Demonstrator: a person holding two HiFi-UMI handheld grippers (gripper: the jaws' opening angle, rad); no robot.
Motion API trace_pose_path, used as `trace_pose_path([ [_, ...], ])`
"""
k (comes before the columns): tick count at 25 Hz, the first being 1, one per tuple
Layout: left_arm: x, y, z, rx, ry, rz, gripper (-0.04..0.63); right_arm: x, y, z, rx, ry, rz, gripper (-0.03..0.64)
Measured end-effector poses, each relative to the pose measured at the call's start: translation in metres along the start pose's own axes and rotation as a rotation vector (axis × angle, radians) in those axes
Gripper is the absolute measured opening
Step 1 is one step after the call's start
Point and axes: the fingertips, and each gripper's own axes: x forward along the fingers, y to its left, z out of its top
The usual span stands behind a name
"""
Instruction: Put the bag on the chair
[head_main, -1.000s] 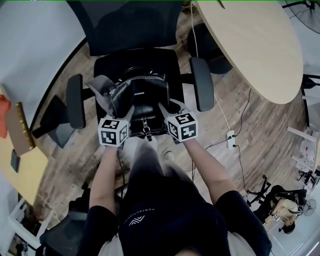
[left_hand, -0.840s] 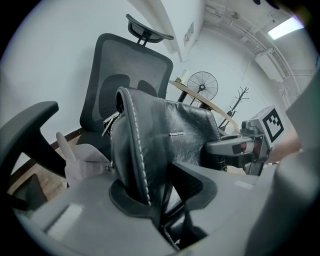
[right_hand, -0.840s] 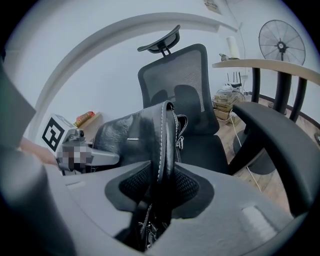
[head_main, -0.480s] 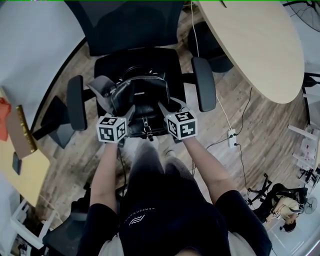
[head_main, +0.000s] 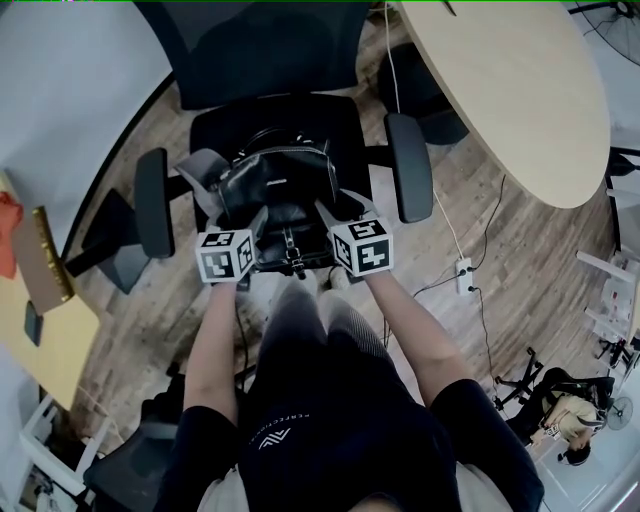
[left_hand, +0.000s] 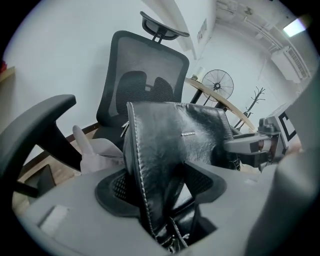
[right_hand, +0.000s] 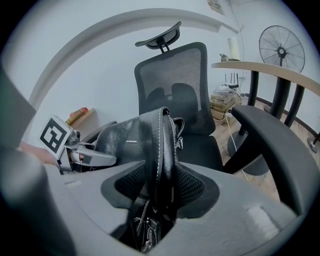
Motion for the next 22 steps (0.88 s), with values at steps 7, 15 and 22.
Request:
trace_pose_path([
  [7, -0.019, 0.014, -0.003, -0.022, -0.043, 0.117, 0.301, -0.018, -0.005, 0.005, -0.008, -0.025, -0.005, 0.186],
  [15, -0.043, 0.009, -0.004, -0.051, -0.107, 0.144, 0.293, -0.036, 0.003, 0.007, -0.029, -0.044, 0.027, 0.186],
  [22, -0.070, -0.014, 0.004, -0.066, -0.176, 0.126, 0.251, -0.059, 0.005, 0.008, -0.034, -0.058, 0.026, 0.160],
])
